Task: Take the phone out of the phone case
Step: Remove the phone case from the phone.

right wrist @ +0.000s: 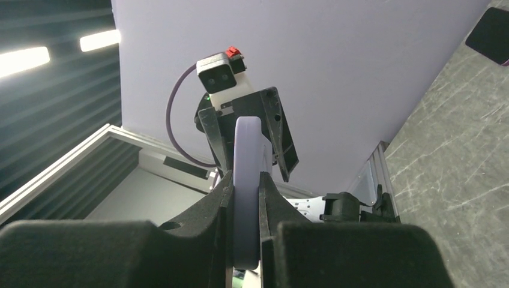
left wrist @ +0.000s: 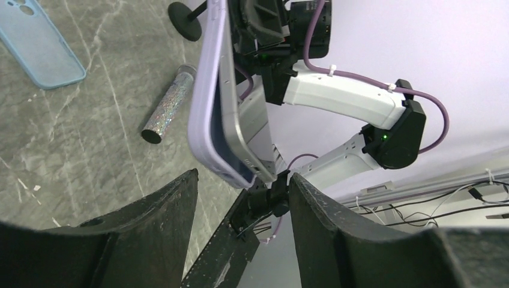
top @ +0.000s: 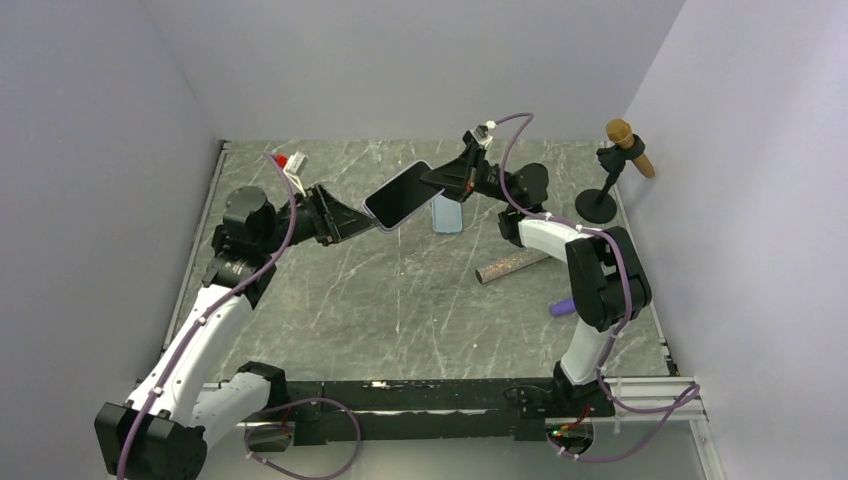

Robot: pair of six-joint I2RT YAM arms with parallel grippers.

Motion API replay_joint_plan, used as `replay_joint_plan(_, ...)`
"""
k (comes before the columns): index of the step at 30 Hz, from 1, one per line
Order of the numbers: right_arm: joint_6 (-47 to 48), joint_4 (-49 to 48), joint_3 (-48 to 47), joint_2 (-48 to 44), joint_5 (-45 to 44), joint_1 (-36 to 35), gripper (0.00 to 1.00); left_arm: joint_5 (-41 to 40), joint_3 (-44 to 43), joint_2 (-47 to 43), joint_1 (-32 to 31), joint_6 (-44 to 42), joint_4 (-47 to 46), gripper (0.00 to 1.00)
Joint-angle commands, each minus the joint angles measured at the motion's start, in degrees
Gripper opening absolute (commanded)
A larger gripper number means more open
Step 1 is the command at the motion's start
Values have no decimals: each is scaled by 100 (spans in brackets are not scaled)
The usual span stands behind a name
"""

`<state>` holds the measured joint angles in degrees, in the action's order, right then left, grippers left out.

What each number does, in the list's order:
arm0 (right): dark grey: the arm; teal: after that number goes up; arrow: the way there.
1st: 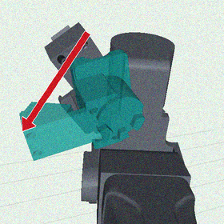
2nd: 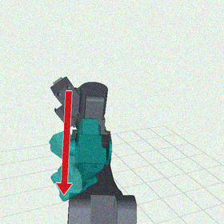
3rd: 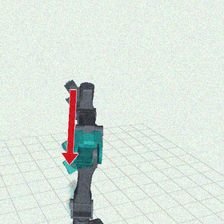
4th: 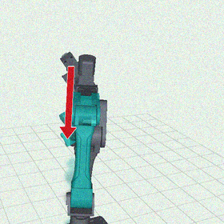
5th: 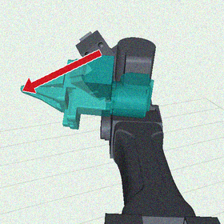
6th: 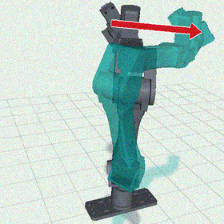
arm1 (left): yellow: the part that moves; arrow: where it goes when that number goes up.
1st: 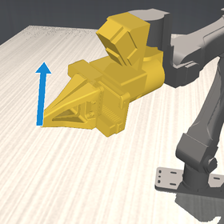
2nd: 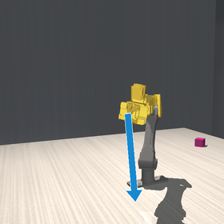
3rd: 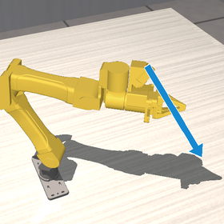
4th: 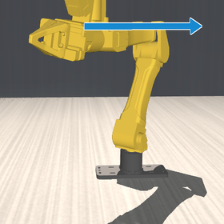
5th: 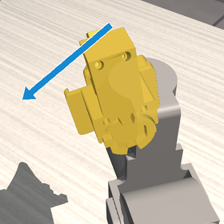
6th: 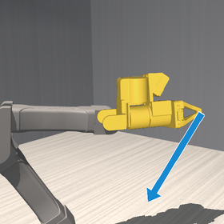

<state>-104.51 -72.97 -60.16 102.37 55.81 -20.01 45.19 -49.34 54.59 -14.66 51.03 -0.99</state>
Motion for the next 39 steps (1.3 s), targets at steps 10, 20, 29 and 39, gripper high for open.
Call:
replay_joint_plan(10,338,-5,-74,-390,-114,3,0,-398,-905,-428,7,-675,766,67)
replay_joint_plan(20,288,-55,-71,-436,-132,-5,0,-231,-620,-153,9,-370,276,65)
replay_joint_plan(29,279,-93,-93,-411,-123,-14,0,-2,-511,128,-2,-6,-209,66)
replay_joint_plan(39,387,-18,-175,-408,-44,-24,0,242,-252,457,-4,708,-1012,65)
